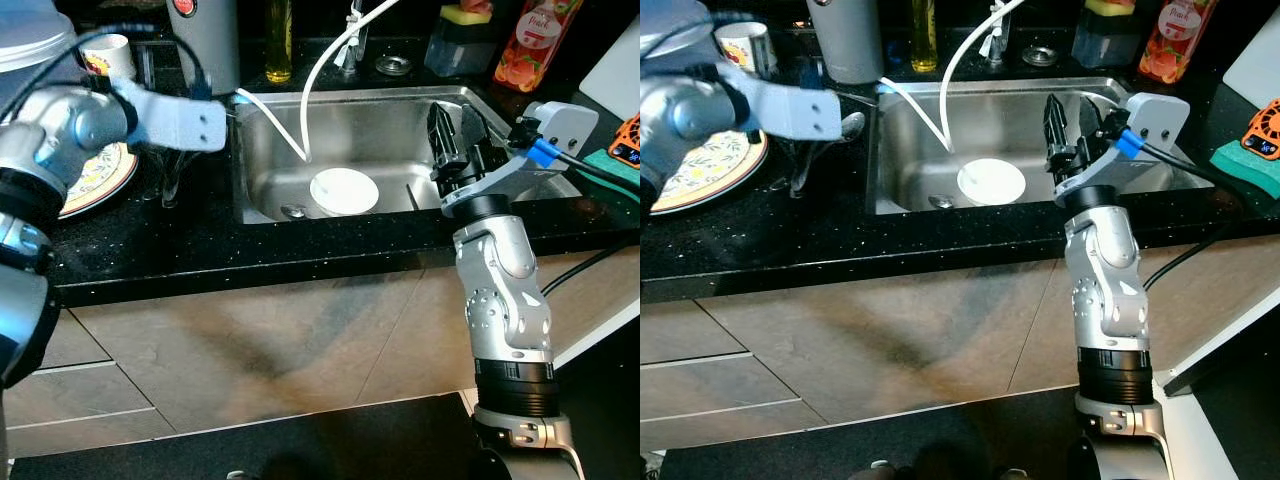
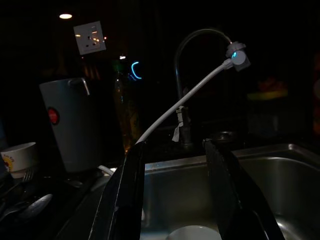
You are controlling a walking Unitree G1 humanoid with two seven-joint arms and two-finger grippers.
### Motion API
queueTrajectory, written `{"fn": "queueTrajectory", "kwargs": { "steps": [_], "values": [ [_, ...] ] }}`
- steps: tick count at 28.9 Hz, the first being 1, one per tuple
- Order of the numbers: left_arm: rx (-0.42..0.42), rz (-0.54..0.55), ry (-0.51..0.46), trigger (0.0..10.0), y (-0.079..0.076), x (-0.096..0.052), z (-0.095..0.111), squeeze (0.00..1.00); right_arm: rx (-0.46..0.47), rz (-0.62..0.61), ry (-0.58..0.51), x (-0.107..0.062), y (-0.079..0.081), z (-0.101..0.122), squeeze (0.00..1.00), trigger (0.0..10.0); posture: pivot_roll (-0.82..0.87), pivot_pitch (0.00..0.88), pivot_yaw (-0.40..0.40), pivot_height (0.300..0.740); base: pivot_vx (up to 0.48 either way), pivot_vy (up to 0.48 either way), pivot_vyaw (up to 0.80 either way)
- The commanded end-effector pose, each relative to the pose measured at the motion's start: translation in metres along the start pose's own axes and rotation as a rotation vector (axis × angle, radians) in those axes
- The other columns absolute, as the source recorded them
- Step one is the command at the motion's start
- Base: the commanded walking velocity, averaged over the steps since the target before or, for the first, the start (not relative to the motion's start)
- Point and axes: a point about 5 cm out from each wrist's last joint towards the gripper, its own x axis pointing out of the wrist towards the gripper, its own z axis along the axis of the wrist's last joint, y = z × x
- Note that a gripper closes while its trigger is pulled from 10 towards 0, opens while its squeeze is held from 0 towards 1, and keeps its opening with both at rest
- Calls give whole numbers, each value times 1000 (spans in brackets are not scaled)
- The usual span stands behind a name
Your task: Kitchen organization
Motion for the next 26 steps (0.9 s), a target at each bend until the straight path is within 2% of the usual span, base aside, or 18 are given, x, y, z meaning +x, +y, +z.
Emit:
{"fn": "queueTrajectory", "kwargs": {
  "steps": [1,2,3,7,8,9,13,17,18,21,26],
  "values": [
    [21,-96,48,10000,-18,-5,-16,345,5,4,-5,2,0,1,0,10000,161,97,-16,740,0,0,0],
    [40,-121,64,10000,-23,-5,-19,345,5,4,-5,2,0,1,0,10000,161,97,-16,740,0,0,0],
    [41,-148,84,10000,-28,-6,-24,1000,5,4,-5,2,1,1,0,10000,161,98,-14,740,0,0,0],
    [25,-189,125,10000,-36,-8,-31,1000,5,4,-5,2,1,1,0,10000,161,98,-13,740,0,0,0],
    [32,-245,161,10000,-44,-10,-38,1000,4,1,-5,2,0,1,0,10000,160,100,-10,740,0,0,0],
    [38,-255,176,10000,-46,-10,-40,1000,3,-1,-5,1,0,1,0,10000,159,102,-8,740,0,0,0],
    [45,-251,201,10000,-47,-9,-41,1000,3,-4,-5,1,0,1,0,10000,159,103,-3,740,0,0,0],
    [21,-300,202,10000,-55,-8,-41,1000,5,-8,-6,0,0,1,0,10000,159,106,2,740,0,0,0],
    [24,-308,205,10000,-56,-8,-42,0,5,-9,-6,0,0,1,0,10000,158,106,2,740,0,0,0],
    [21,-316,210,10000,-58,-6,-41,0,5,-11,-5,-1,0,1,0,10000,158,107,4,740,0,0,0],
    [-38,-341,171,10000,-62,2,-28,0,4,-16,-7,-2,0,1,0,10000,153,109,11,740,0,0,0]
  ]
}}
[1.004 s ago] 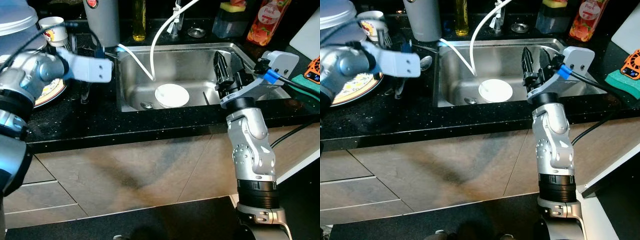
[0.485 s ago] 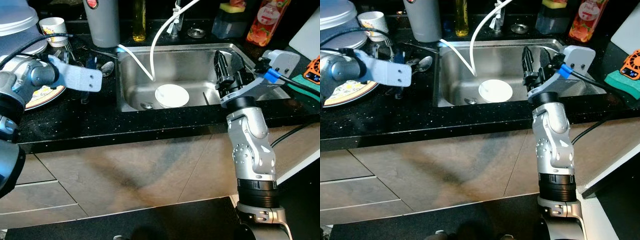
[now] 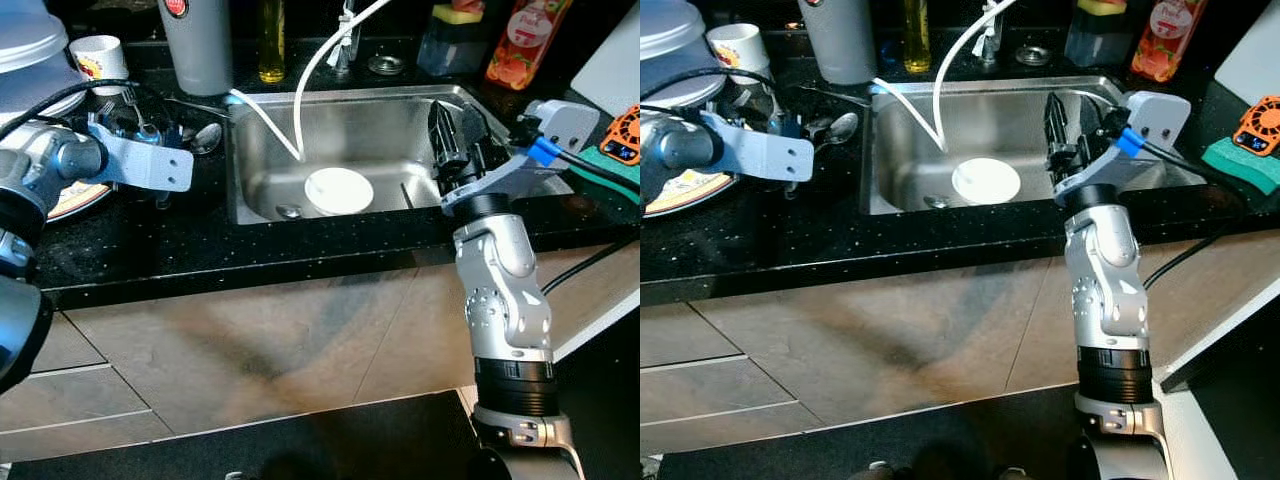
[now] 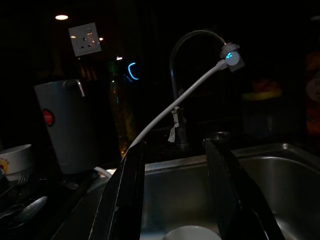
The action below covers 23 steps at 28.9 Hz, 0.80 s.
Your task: Kitchen organization
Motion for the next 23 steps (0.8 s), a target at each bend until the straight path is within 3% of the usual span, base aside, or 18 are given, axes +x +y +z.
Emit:
{"fn": "queueTrajectory", "kwargs": {
  "steps": [1,10,11,13,14,21,22,23],
  "values": [
    [-20,-33,-17,10000,-4,3,5,0,2,-8,-5,-2,0,1,0,10000,152,111,13,740,0,0,0],
    [37,-45,-34,10000,-10,12,20,0,2,-13,-2,-5,0,1,0,10000,151,121,20,740,0,0,0],
    [45,-23,-37,6235,-10,14,24,0,3,-13,-2,-5,1,1,0,10000,149,122,24,740,0,0,0],
    [53,18,-48,6235,-10,17,31,0,4,-14,-2,-6,1,1,0,10000,148,122,27,740,0,0,0],
    [75,33,-44,4980,-12,20,34,0,5,-16,-2,-6,1,1,0,10000,147,121,30,740,0,0,0],
    [190,62,-1,3608,-31,31,42,0,4,-26,-1,-8,0,1,0,10000,136,119,34,740,0,0,0],
    [190,62,10,1882,-35,32,40,0,3,-27,-2,-8,0,1,0,10000,136,119,34,740,0,0,0],
    [199,67,24,863,-39,33,39,0,2,-27,-2,-8,-1,1,0,10000,136,119,34,740,0,0,0]
  ]
}}
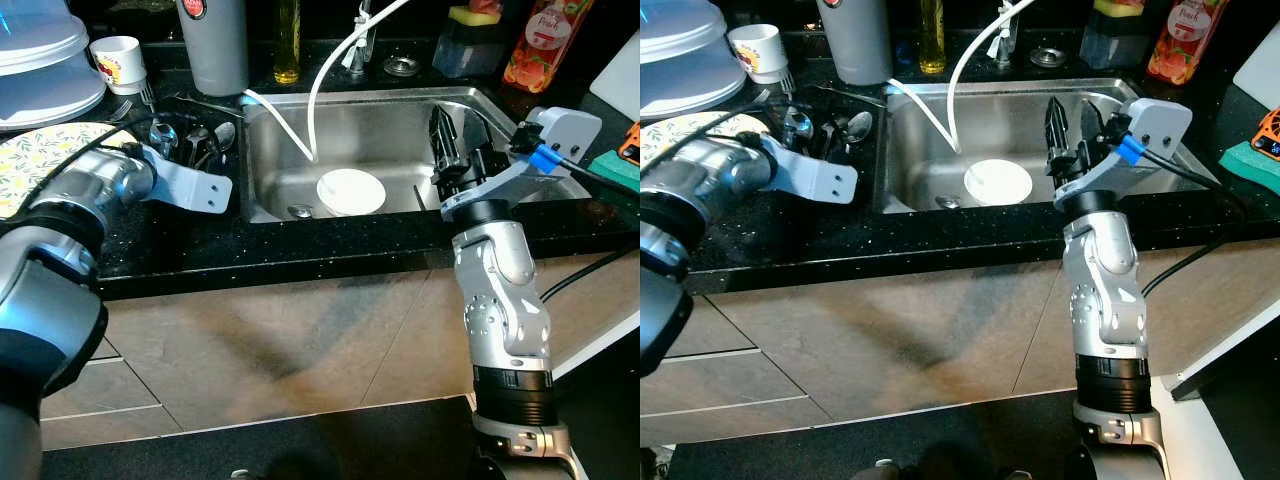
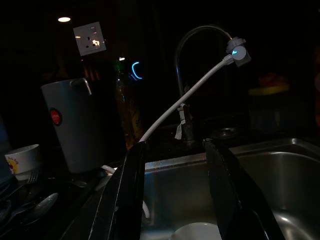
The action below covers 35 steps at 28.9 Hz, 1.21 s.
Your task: Kitchen organization
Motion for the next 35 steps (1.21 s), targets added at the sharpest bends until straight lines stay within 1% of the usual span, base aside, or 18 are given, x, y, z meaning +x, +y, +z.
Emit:
{"fn": "queueTrajectory", "kwargs": {
  "steps": [1,6,11,13,14,15,16,17,18,19,20,23,26,27,28,30,32,35],
  "values": [
    [26,-65,10,0,-25,4,5,0,-5,-9,-1,-2,-2,2,0,10000,136,119,34,740,0,0,0],
    [23,-67,34,0,-32,4,1,0,-9,-7,0,-2,-3,2,0,10000,135,111,24,740,0,0,0],
    [23,3,54,0,-21,2,-6,0,-8,1,-2,1,-2,2,0,10000,138,103,16,740,0,0,0],
    [17,100,49,0,-1,0,-8,0,-7,4,-3,2,-2,3,0,10000,141,100,12,740,0,0,0],
    [17,100,49,0,-1,0,-8,0,-7,4,-3,2,-2,3,0,10000,141,100,12,740,0,0,0],
    [-4,197,53,0,18,-3,-9,0,-8,6,-4,3,-3,3,0,10000,140,100,6,740,0,0,0],
    [-4,197,53,0,18,-3,-9,0,-8,6,-4,3,-3,3,0,10000,140,100,6,740,0,0,0],
    [-19,273,61,3647,31,-6,-10,0,-8,7,-3,3,-3,3,0,10000,142,99,3,740,0,0,0],
    [-43,413,58,10000,58,-14,-11,0,-8,10,-2,4,-3,3,0,10000,145,97,-5,740,0,0,0],
    [-51,461,56,10000,67,-17,-12,0,-8,12,-1,5,-3,3,0,10000,145,97,-7,740,0,0,0],
    [-51,461,56,10000,67,-17,-12,0,-8,12,-1,5,-3,3,0,10000,145,97,-7,740,0,0,0],
    [-67,529,46,10000,80,-21,-12,0,-7,18,0,6,-2,2,0,10000,147,93,-12,740,0,0,0],
    [-131,678,-44,10000,103,-32,-3,0,-7,26,-4,8,-1,3,0,10000,145,90,-18,740,0,0,0],
    [-206,726,-100,10000,111,-35,3,0,-8,27,-5,9,-2,4,0,10000,141,85,-21,740,0,0,0],
    [-206,726,-100,10000,111,-35,3,0,-8,27,-5,9,-2,4,0,10000,141,85,-21,740,0,0,0],
    [-480,786,-289,10000,127,-42,22,0,-12,29,-7,10,-2,5,0,10000,141,84,-20,740,0,0,0],
    [-664,858,-449,10000,139,-53,35,0,-14,27,-10,10,-3,5,0,10000,134,81,-17,740,0,0,0],
    [-708,1037,-497,10000,149,-69,49,0,-18,21,-12,9,-4,6,0,10000,134,81,-17,740,0,0,0]
  ]
}}
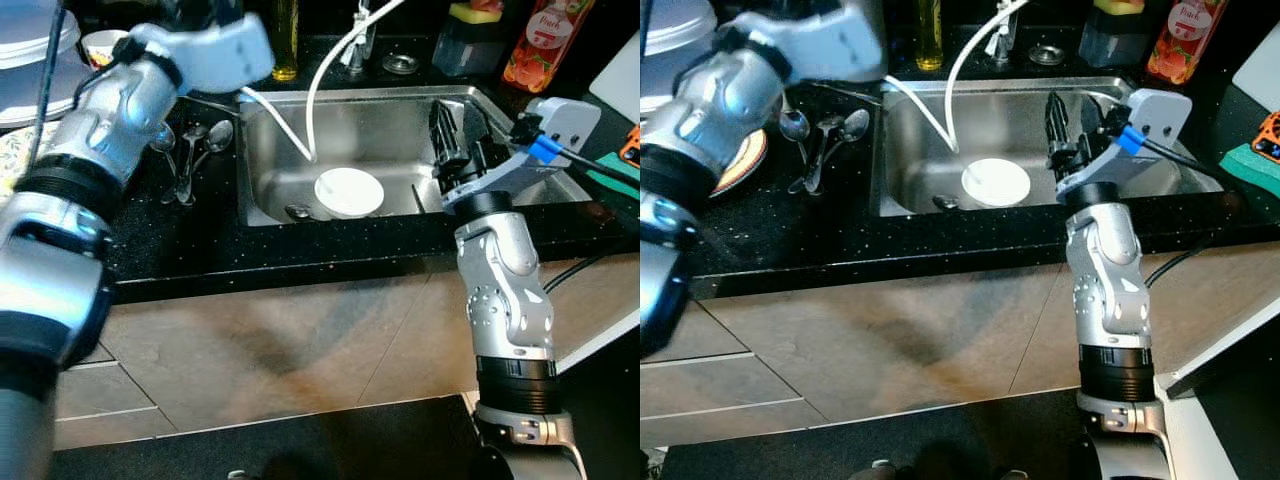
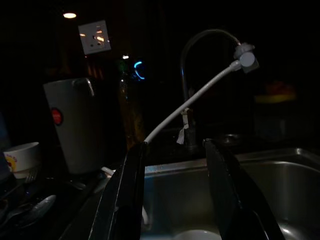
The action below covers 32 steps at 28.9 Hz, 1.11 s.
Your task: Kitchen organization
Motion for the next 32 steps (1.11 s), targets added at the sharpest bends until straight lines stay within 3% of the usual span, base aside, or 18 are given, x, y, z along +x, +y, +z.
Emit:
{"fn": "queueTrajectory", "kwargs": {
  "steps": [1,2,5,7,8,11,13,14,15,16,18,20,21,23,25,26,27,32],
  "values": [
    [-41,66,-13,10000,0,-2,5,0,-5,-11,-7,-1,-4,2,0,10000,122,76,-12,740,0,0,0],
    [-172,100,-45,10000,-12,-9,19,0,-6,-13,-6,-2,-4,2,0,10000,122,76,-12,740,0,0,0],
    [-238,106,-41,10000,-17,-11,22,0,-7,-13,-6,-2,-5,1,0,10000,122,76,-12,740,0,0,0],
    [-544,81,57,10000,-31,-15,21,0,-10,-10,-7,-1,-5,2,0,10000,119,74,-14,740,0,0,0],
    [-544,81,57,10000,-31,-15,21,0,-10,-10,-7,-1,-5,2,0,10000,119,74,-14,740,0,0,0],
    [-915,33,237,10000,-43,-21,0,0,-14,-11,-12,0,-5,3,0,10000,118,64,-9,740,0,0,0],
    [-1093,5,331,10000,-52,-25,-14,16,-14,-13,-14,0,-6,3,0,10000,118,64,-9,740,0,0,0],
    [-1144,4,365,10000,-55,-29,-18,16,-14,-13,-15,0,-6,3,0,10000,118,64,-9,740,0,0,0],
    [-1193,-22,405,10000,-61,-33,-23,341,-13,-14,-16,0,-5,3,0,10000,114,60,-6,740,0,0,0],
    [-1225,-38,439,10000,-67,-38,-27,341,-13,-15,-17,0,-5,3,0,10000,114,60,-6,740,0,0,0],
    [-1337,-138,494,10000,-85,-50,-31,431,-13,-20,-23,0,-6,4,0,10000,105,50,-1,740,0,0,0],
    [-1345,-142,493,10000,-89,-54,-32,435,-15,-23,-24,0,-7,4,0,10000,99,48,-3,740,0,0,0],
    [-1370,-94,457,10000,-88,-58,-33,1000,-18,-26,-25,0,-8,5,0,10000,100,45,-4,740,0,0,0],
    [-1370,-87,456,10000,-88,-59,-34,1000,-19,-26,-25,0,-8,5,0,10000,95,42,-5,740,0,0,0],
    [-1452,-83,380,10000,-78,-55,-29,1000,-22,-26,-27,-1,-9,6,0,10000,95,37,-7,740,0,0,0],
    [-1551,-53,334,10000,-67,-53,-28,0,-22,-26,-29,0,-9,6,0,10000,96,34,-7,740,0,0,0],
    [-1602,-33,314,10000,-63,-53,-29,0,-22,-25,-29,0,-9,6,0,10000,96,34,-7,740,0,0,0],
    [-1667,46,305,10000,-50,-56,-36,0,-16,-20,-30,0,-7,6,0,10000,98,28,-9,740,0,0,0]
  ]
}}
